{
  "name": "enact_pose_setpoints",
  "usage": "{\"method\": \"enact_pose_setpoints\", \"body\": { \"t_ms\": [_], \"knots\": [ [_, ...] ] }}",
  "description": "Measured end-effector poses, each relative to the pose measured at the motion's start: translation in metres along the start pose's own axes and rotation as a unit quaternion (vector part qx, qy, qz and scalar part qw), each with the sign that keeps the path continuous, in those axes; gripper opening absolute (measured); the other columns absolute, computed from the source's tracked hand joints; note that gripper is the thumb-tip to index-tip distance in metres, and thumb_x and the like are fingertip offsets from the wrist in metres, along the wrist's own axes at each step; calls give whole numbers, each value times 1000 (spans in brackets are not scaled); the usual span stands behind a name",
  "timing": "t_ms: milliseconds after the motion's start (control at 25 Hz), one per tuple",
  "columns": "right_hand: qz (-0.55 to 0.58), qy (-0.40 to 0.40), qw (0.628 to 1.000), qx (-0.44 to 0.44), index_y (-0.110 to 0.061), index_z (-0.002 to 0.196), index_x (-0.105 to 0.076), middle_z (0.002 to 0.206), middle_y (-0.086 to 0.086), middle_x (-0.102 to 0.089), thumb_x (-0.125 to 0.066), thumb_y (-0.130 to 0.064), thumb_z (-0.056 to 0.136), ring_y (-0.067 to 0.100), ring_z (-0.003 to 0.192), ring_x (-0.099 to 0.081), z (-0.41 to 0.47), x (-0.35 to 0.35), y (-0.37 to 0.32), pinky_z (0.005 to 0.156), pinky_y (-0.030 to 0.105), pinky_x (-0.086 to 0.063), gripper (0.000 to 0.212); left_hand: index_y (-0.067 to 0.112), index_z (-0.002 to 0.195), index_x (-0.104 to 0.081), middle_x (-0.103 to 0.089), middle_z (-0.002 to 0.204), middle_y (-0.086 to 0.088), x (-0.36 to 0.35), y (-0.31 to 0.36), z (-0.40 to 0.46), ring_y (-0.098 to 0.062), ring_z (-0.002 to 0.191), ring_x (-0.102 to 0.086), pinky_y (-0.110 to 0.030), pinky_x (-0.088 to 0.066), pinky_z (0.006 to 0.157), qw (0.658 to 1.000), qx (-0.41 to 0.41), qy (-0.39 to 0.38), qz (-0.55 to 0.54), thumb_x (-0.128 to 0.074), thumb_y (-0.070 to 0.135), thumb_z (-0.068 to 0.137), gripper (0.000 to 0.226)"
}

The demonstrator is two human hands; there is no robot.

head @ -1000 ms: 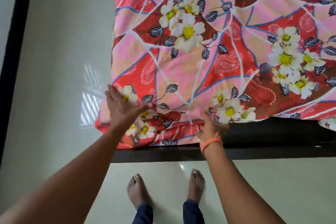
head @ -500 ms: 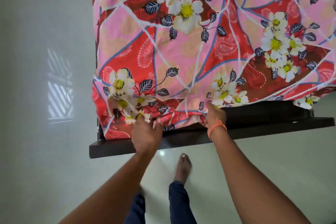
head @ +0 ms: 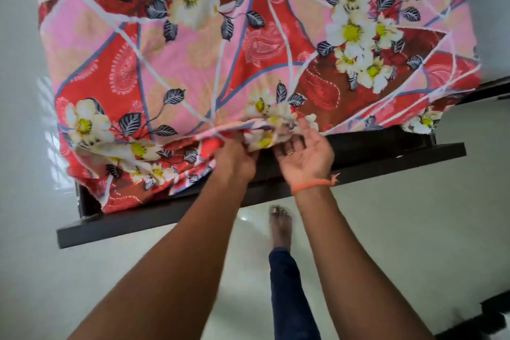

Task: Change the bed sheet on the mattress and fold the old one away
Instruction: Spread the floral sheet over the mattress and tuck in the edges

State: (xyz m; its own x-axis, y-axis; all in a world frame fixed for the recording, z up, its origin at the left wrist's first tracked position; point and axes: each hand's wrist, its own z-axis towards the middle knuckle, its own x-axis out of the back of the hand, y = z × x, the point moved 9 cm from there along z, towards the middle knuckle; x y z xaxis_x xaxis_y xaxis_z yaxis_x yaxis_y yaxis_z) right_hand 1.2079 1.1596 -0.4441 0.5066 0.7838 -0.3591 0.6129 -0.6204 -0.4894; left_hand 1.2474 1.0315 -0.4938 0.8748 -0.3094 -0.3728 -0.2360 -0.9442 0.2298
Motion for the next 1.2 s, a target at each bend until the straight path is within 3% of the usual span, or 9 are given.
{"method": "enact_pose_setpoints", "body": {
  "t_ms": [120, 400, 600, 720, 880, 920, 1040, 1080, 1200],
  "knots": [
    [15, 95, 995, -3, -14, 109, -63, 112, 12, -60, -47, -19, 93, 29, 104, -58, 54, 37, -60, 86, 45, -48, 24, 0, 136, -54, -62, 131, -20, 0, 25, -3, -34, 115, -62, -50, -57, 87, 998, -39, 28, -29, -45, 7, 98, 39],
    [68, -35, 994, -73, -21, 116, -65, 112, 12, -70, -43, -49, 92, 34, 108, -62, 51, 14, -91, 96, 56, -46, 43, 9, 126, -63, -67, 123, -17, 28, -19, -57, -37, 115, -64, -59, -49, 95, 988, 44, 114, -96, -46, 23, 103, 33],
    [36, -16, 998, -47, -23, 125, -55, 126, 8, -56, -51, -47, 89, 30, 120, -57, 60, 62, -140, 104, 48, -41, 43, 19, 122, -63, -66, 128, -10, 113, -45, -57, -35, 103, -69, -54, -58, 79, 941, 8, 334, -45, -58, 18, 84, 39],
    [-297, 127, 946, 11, -9, 118, -57, 96, 10, -64, -47, -27, 97, 13, 62, -69, 76, 126, -189, 57, 30, -58, 29, 7, 122, -55, -56, 137, -17, 79, -33, -72, -36, 119, -60, -45, -55, 91, 928, -75, 353, 97, -54, 12, 93, 30],
    [-760, 85, 631, 131, -7, 68, -58, 78, 24, -66, -60, -26, 83, 39, 74, -66, 81, 140, -219, 66, 41, -55, 25, -4, 134, -37, -38, 139, -29, 6, -29, -107, -47, 122, -45, -50, -43, 96, 714, -183, 435, 517, -65, 16, 88, 57],
    [-763, 56, 629, 138, -9, 63, -54, 75, 22, -66, -63, -26, 80, 40, 72, -65, 79, 139, -216, 66, 44, -55, 26, -3, 132, -39, -40, 135, -28, -14, -34, -104, -47, 118, -46, -51, -43, 91, 645, -226, 383, 621, -67, 16, 85, 59],
    [-552, 87, 804, 202, -19, 80, -61, 82, 8, -66, -67, -24, 81, 33, 71, -68, 69, 144, -240, 65, 45, -59, 8, 1, 118, -55, -52, 116, -23, -65, -77, -87, -44, 101, -53, -48, -46, 79, 508, -361, 123, 772, -63, 25, 84, 43],
    [-545, 83, 783, 289, -23, 87, -60, 91, 5, -63, -67, -22, 83, 29, 78, -66, 55, 131, -255, 70, 39, -57, 8, 6, 122, -55, -54, 118, -19, -74, -92, -82, -42, 103, -54, -48, -48, 81, 480, -359, 48, 799, -58, 33, 88, 44],
    [-770, -127, 483, 397, -20, 103, -59, 108, 5, -59, -53, -41, 90, 24, 98, -58, 37, 83, -218, 83, 35, -45, 26, 19, 141, -38, -48, 137, -7, -78, -129, -59, -31, 122, -49, -49, -46, 97, 393, -260, -62, 880, -38, 56, 98, 57]
  ]
}}
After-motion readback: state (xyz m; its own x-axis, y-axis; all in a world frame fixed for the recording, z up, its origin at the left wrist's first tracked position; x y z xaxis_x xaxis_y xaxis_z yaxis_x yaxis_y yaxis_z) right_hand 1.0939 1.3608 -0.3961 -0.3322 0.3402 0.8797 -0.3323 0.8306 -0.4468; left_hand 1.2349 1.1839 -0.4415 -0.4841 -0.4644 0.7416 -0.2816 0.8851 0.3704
